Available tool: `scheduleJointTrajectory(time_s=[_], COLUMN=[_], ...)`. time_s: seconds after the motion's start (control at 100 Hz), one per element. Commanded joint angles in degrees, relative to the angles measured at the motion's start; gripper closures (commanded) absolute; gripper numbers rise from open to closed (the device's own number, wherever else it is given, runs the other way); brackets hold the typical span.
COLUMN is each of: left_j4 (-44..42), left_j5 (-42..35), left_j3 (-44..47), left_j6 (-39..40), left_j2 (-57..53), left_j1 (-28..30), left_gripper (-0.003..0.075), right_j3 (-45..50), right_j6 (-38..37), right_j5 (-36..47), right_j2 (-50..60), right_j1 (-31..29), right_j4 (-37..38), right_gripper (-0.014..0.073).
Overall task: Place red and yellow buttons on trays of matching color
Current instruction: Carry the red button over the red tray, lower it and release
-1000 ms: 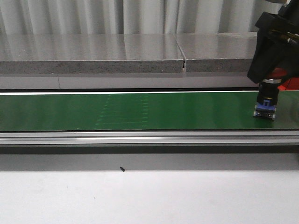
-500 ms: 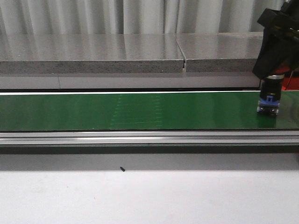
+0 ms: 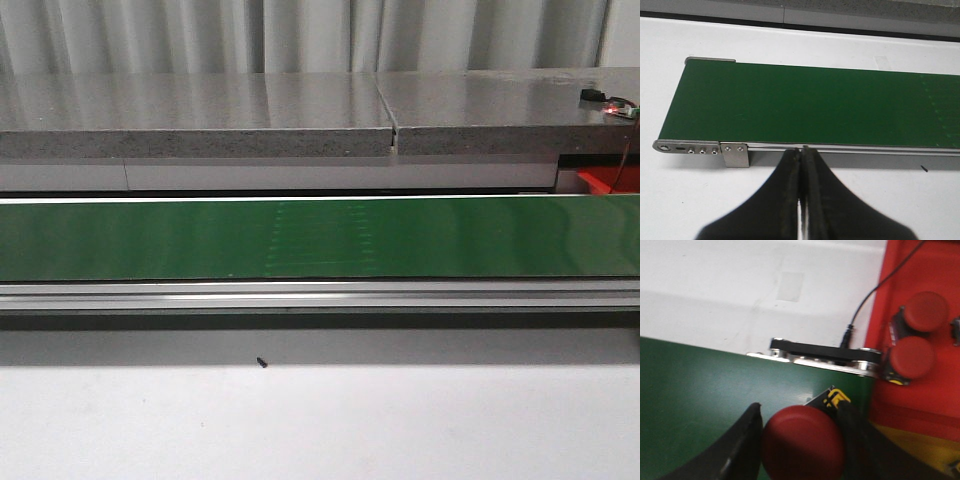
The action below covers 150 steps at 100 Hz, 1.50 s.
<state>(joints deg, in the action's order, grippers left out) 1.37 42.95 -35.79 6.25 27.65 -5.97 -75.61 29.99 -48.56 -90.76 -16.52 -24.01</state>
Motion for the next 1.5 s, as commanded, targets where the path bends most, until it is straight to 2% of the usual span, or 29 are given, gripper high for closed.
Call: scheduleJointTrajectory(time_s=[0.0,0.17,0.3,0.58,1.11,1.49], left_j4=[0.17,0.17,0.17,0.17,0.17,0.17], left_j5=[-3.70,-3.70,-3.70,-3.70,-3.70,-3.70], left_j3=[-1.49,-1.49,-1.49,-1.49,-1.49,-1.49], left_j6=[0.42,0.42,0.42,0.42,0.42,0.42], left_j2=[0.31,0.31,0.31,0.31,0.31,0.31], left_j1=[-0.43,-0.43,-0.43,-0.43,-0.43,-0.43], left_gripper=[0.0739,0.0739,0.0739,0.0739,0.0739,0.0739], right_j3=[-1.96,-1.96,-2.01,-2.01,-2.24,-4.39], right_j6=[-0.68,-1.33,-5.83,-5.92,-5.92,-5.92], right_j5=[3.40,7.94,9.33,13.78,19.70,20.00], right_j2=[2.87,2.67,1.28,-2.56,-11.40,-15.87], right_j1=[-3.14,-7.33,-10.23,-14.46,-15.01,-14.95], right_j4=[-1.88,-1.92,-1.92,-4.44,-11.67,-15.68], right_gripper=[0.0550,0.0550,0.0550,0.0550,0.0550,0.0550])
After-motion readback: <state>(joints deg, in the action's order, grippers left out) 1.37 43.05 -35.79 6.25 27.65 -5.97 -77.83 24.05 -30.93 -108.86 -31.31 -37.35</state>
